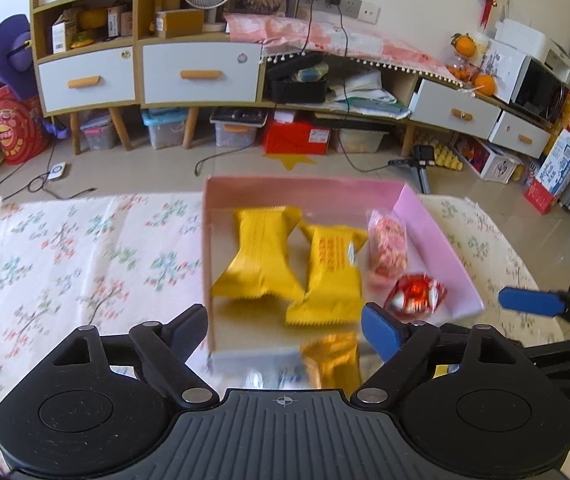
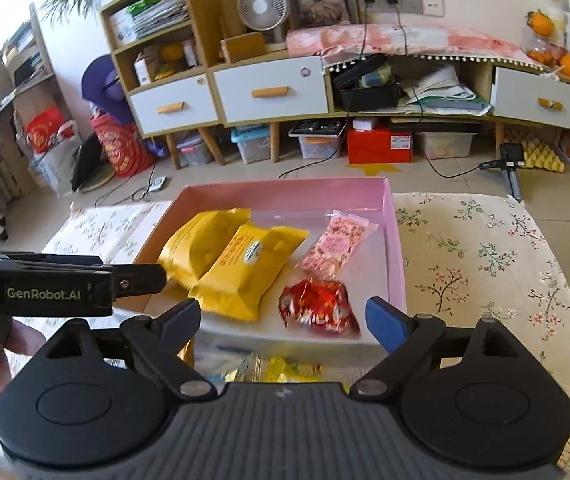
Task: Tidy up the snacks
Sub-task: 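Withdraw both open tools from the box back toward the snack pile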
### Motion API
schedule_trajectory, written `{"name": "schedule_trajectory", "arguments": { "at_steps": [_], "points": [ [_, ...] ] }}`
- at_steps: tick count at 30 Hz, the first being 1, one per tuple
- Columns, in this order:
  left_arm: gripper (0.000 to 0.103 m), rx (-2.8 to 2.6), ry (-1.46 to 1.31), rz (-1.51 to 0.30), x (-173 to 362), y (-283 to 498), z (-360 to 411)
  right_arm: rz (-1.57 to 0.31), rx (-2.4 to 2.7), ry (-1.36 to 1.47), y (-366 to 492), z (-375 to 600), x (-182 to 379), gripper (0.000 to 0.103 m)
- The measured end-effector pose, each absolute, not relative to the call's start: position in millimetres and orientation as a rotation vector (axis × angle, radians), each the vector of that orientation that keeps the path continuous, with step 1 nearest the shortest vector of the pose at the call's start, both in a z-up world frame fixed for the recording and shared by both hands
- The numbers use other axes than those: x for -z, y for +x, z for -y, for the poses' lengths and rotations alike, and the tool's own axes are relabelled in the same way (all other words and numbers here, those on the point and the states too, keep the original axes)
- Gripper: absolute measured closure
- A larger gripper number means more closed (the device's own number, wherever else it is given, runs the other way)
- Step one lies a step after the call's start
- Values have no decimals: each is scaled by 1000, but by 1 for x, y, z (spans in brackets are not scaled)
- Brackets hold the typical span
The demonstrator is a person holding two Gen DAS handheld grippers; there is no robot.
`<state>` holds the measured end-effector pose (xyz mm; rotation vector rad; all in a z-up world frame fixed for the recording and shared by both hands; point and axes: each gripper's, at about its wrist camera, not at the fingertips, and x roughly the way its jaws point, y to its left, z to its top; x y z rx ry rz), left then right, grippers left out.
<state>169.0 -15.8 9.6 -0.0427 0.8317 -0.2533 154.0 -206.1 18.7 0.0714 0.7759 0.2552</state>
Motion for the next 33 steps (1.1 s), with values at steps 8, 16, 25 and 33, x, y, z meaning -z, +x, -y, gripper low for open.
{"name": "schedule_trajectory", "arguments": {
  "at_steps": [8, 16, 25, 33],
  "points": [
    [9, 236, -35, -868, -12, 131, -1, -765, -310, -18, 129, 193, -27, 9],
    [7, 187, -26, -918, -7, 98, -18, -763, -362, -63, 118, 183, -25, 7],
    [6, 146, -61, -924, 16, 70, -37, -768, -447, -107, 111, 185, -13, 6],
    [6, 160, -54, -918, 29, 56, -35, -813, -544, -121, 110, 191, 3, 14]
  ]
}}
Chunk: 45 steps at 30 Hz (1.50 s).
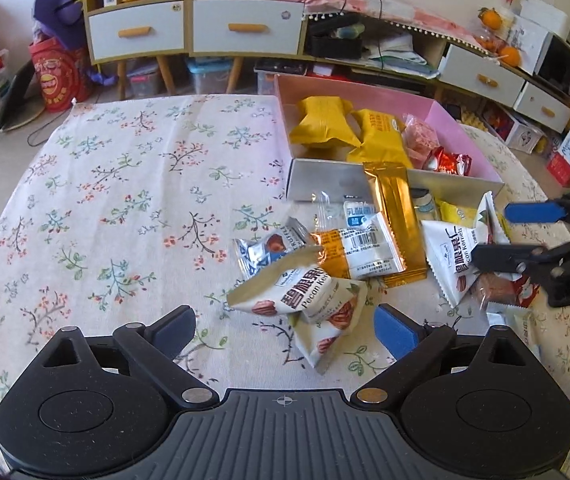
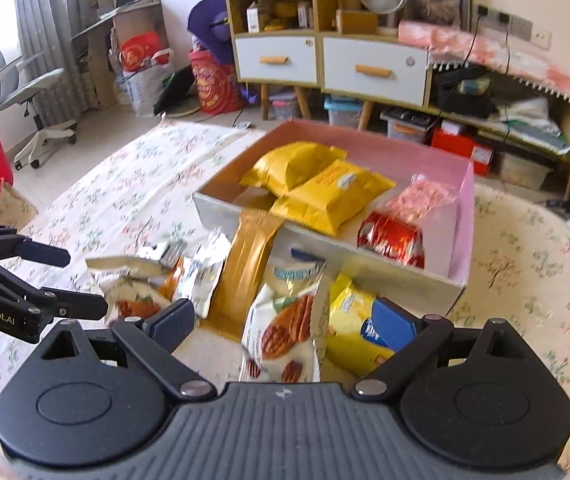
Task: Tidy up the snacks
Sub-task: 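Withdraw both open tools from the box back toward the snack pile, then grasp a white pecan bag with the left tool while the right tool grasps another pecan bag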
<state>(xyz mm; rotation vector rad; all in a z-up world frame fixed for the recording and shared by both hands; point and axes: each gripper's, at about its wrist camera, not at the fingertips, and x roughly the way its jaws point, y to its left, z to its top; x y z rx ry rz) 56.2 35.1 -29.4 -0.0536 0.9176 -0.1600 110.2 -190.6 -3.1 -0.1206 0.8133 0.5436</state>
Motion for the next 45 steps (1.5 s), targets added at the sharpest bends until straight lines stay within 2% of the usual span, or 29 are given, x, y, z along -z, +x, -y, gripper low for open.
{"name": "schedule_trajectory", "arguments": {
  "at_steps": [2, 6, 12, 18, 21, 45],
  "points": [
    [8, 146, -78, -922, 30, 56, -31, -827, -594, -137, 110, 187, 5, 21],
    [9, 125, -91, -926, 36, 59, -17, -865, -627, -176, 113, 177, 15, 28],
    [23, 89, -126, -943, 49, 68, -3, -903, -597, -213, 121, 169, 28, 52],
    [49, 73, -144, -927, 52, 78, -2, -895, -597, -200, 122, 164, 27, 57],
    [53, 74, -155, -918, 51, 78, -4, -901, -593, -197, 123, 162, 23, 58],
    [55, 75, -161, -901, 6, 81, -19, -821, -602, -207, 130, 156, -28, 60]
  ]
}}
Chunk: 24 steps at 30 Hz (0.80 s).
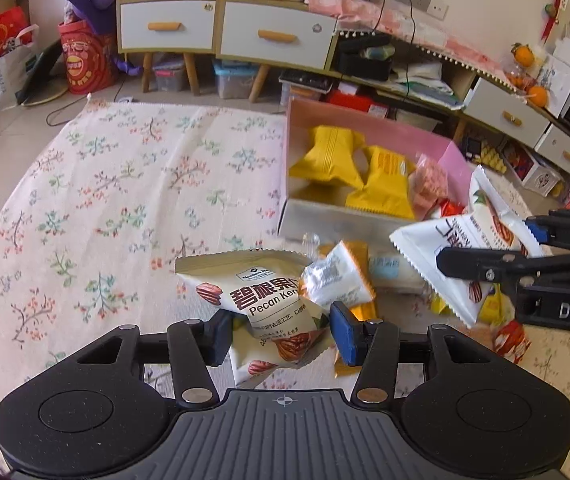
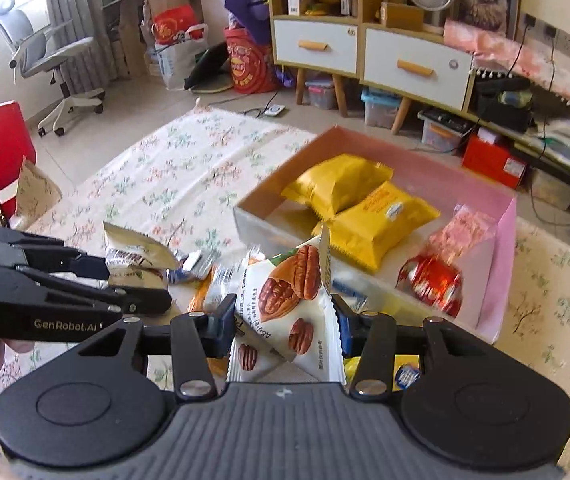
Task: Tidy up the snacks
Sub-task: 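Grasp a white pecan bag with the left tool while the right tool grasps another pecan bag, then carry both white pecan bags into the pink box and open both tools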
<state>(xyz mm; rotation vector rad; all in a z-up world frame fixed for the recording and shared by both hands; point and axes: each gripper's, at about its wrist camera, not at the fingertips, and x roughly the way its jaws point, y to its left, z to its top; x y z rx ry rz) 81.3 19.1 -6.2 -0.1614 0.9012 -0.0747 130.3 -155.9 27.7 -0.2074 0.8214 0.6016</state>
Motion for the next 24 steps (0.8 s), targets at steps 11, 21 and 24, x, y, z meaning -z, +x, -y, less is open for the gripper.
{"name": "schedule_trajectory", "arguments": {
  "at_steps": [11, 21, 24],
  "points": [
    [55, 98, -169, -838, -17, 115, -7, -757, -546, -140, 174, 173, -46, 59],
    [55, 132, -122, -833, -15, 155, 20, -760, -485, -105, 203, 181, -29, 59],
    [55, 145, -115, -831, -13, 168, 29, -766, -453, -107, 207, 184, -25, 59]
  ]
}}
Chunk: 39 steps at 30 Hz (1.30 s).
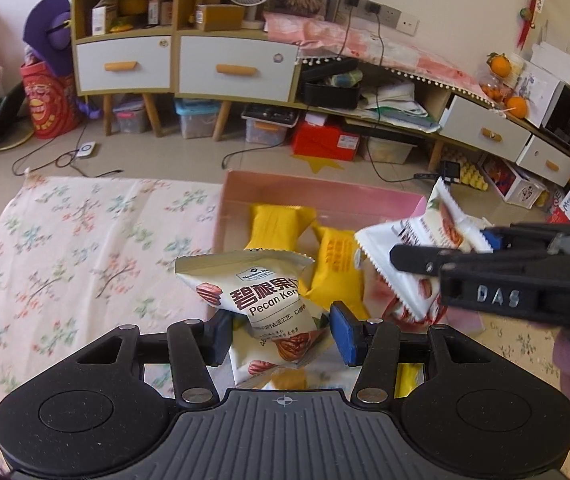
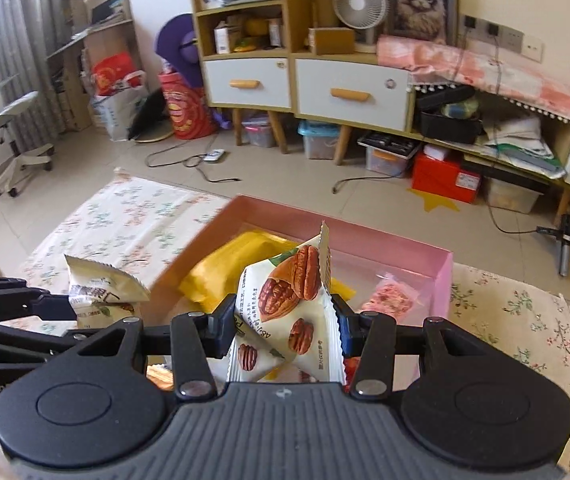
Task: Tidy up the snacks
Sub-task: 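Carry both white pecan bags into the pink box and open both tools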
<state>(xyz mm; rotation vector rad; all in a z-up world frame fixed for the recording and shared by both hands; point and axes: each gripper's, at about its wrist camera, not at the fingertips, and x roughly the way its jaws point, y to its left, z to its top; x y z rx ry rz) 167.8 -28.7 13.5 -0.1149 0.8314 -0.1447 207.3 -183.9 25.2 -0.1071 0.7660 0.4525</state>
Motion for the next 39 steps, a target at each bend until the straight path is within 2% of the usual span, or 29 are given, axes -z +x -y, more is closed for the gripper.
{"name": "schedule_trajectory", "arguments": {
  "at_steps": [12, 32, 34, 35, 36, 38, 39],
  "points": [
    [55, 164, -94, -866, 3, 203, 37, -805, -406, -75, 234, 192, -17, 59],
    [53, 134, -118, -900, 25, 221, 33, -849, -376, -211, 272, 156, -8, 57],
    [51, 138, -129, -912, 27, 219, 30, -844, -374, -227, 268, 155, -9, 55],
    [50, 144, -135, -914, 27, 217, 29, -844, -382, -227, 265, 155, -10, 49],
    [46, 150, -136, -913, 26, 215, 29, -843, -389, -224, 263, 155, -10, 43],
    [38, 160, -137, -903, 23, 211, 28, -832, -392, -220, 258, 157, -12, 38],
    [31, 165, -136, -895, 20, 209, 28, -831, -388, -217, 257, 158, -14, 38]
  ]
}}
